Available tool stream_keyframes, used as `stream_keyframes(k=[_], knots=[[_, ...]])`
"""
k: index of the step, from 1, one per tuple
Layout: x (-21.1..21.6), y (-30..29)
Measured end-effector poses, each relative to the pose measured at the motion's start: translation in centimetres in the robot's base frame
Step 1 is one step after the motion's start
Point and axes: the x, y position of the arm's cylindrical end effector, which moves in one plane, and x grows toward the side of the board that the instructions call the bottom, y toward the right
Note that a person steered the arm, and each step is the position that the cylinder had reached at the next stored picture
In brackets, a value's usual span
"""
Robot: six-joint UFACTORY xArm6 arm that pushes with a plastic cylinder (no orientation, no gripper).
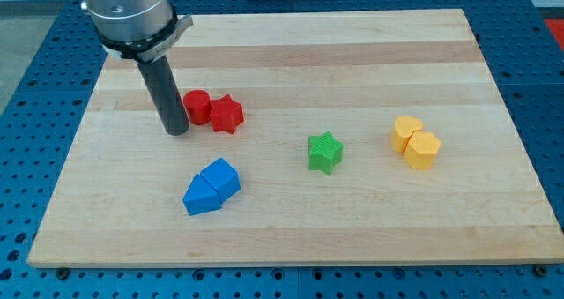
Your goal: Place the red circle to the top center of the board
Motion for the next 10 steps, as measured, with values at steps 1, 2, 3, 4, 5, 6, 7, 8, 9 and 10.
stream_keyframes(k=[1, 2, 3, 4, 5, 6, 7, 8, 9, 10], knots=[[0.0, 1.0], [0.0, 1.4], [-0.1, 1.4], [-0.9, 1.4], [-2.6, 1.4], [-4.5, 1.4], [-6.3, 1.4], [-7.7, 1.5], [-8.4, 2.2], [-9.6, 2.9]])
